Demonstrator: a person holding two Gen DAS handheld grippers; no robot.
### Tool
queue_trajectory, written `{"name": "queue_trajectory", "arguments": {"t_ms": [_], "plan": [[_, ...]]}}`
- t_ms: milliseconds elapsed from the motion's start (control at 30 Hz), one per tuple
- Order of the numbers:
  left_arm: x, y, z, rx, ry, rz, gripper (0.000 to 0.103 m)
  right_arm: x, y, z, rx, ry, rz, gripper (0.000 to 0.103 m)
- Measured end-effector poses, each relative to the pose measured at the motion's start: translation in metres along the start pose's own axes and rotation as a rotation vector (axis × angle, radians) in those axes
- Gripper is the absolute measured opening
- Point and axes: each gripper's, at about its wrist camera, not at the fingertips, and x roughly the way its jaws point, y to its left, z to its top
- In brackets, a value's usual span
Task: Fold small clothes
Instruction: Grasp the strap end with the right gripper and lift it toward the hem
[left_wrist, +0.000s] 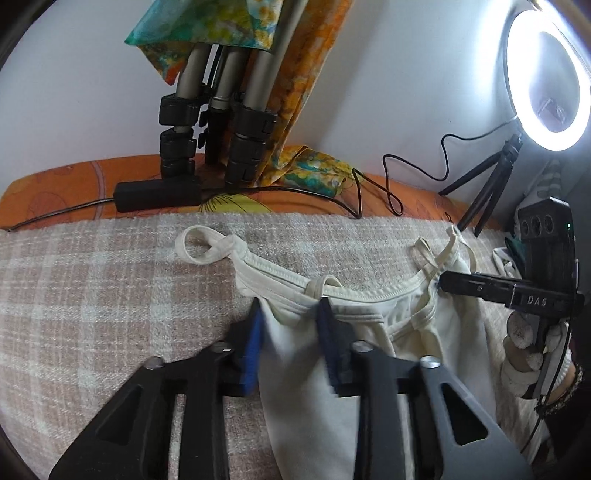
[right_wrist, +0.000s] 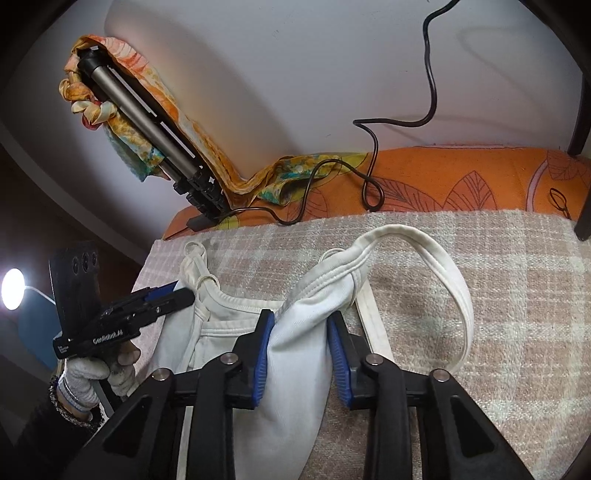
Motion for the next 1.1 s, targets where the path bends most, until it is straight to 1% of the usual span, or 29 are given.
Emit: {"name": "queue_trajectory", "arguments": {"t_ms": [33,100,200,333,600,900,1100], "plan": [[0.001,0.001,0.001,-0.01,-0.002,-0.013,0.008,0.001,0.001,0.0,-0.003,0.004,-0.002,0.022],[0.003,0.002,-0.001,-0.012,-0.007,-0.017,0.005,0.002,0.001,0.0,-0.007,0.013,-0.015,0.017],[0.0,0.001,-0.003,-0.003,-0.024,-0.015,0.003,0.005,0.005,0.001,-0.02,0.013,-0.039,0.01],[-0.008,-0.001,-0.005,-0.012,-0.057,-0.024,0.003,-0.002,0.01,0.001,-0.034,-0.011,-0.039,0.007],[-0.035,-0.016,-0.006,0.003,-0.097,-0.041,0.003,-0.03,0.021,-0.001,-0.048,-0.061,-0.023,0.005],[-0.073,-0.043,-0.012,0.036,-0.138,-0.053,0.003,-0.07,0.048,-0.009,-0.087,-0.1,-0.018,0.005],[-0.106,-0.06,-0.03,0.052,-0.16,-0.05,0.003,-0.098,0.068,-0.027,-0.1,-0.123,-0.018,0.005]]}}
